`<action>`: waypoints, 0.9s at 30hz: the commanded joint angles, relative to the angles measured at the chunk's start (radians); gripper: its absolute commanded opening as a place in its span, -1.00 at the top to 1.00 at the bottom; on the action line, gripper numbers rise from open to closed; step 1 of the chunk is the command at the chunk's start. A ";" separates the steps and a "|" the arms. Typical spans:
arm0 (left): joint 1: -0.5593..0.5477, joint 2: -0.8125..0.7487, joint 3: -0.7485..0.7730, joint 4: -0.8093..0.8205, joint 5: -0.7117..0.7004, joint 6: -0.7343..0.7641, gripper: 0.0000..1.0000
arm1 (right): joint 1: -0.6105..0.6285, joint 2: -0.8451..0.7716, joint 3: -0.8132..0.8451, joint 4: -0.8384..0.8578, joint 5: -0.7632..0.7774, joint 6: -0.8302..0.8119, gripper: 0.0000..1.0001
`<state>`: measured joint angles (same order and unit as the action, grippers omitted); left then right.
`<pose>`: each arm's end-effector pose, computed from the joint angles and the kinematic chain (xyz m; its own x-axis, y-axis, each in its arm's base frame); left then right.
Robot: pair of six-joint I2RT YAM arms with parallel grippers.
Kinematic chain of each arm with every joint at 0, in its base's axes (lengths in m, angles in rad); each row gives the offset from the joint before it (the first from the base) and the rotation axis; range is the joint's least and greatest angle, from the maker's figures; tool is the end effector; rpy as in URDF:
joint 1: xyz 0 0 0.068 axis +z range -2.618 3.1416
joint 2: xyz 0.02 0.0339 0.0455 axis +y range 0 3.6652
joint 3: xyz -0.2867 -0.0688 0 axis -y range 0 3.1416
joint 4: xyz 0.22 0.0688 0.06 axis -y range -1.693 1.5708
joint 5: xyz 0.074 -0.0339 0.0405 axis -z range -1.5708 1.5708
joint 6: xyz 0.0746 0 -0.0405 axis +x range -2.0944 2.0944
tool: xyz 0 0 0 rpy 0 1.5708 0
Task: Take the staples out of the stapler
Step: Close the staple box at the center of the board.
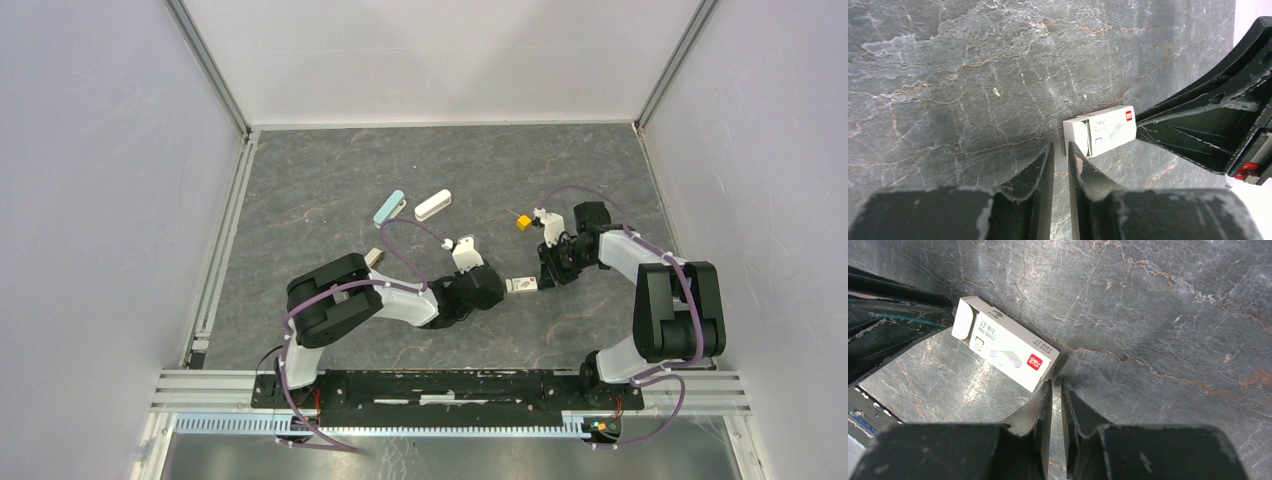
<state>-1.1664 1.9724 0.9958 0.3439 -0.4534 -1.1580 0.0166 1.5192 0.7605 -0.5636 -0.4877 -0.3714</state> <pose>0.1948 -0.3721 0.1453 -0.7231 -0.4034 -0.5608 0.0627 0.7701 -0.6348 0.2399 0.0389 0.1564 -0.8559 -0.3349 -0.3940 -0.4728 0.8154 0.3340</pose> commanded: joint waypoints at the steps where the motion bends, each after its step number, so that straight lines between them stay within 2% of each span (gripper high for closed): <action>1: 0.003 0.014 0.034 0.028 0.004 0.046 0.54 | -0.008 0.011 -0.016 -0.013 0.068 -0.029 0.63; 17: 0.004 0.054 0.085 0.012 0.034 0.057 0.58 | -0.004 0.012 -0.019 -0.020 0.064 -0.035 0.63; 27: 0.004 0.070 0.099 0.010 0.050 0.059 0.59 | 0.055 0.009 -0.030 -0.018 0.063 -0.021 0.63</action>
<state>-1.1664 2.0228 1.0634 0.3367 -0.4114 -1.1572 0.0395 1.5154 0.7605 -0.5644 -0.4763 -0.3790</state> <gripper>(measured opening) 0.210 0.185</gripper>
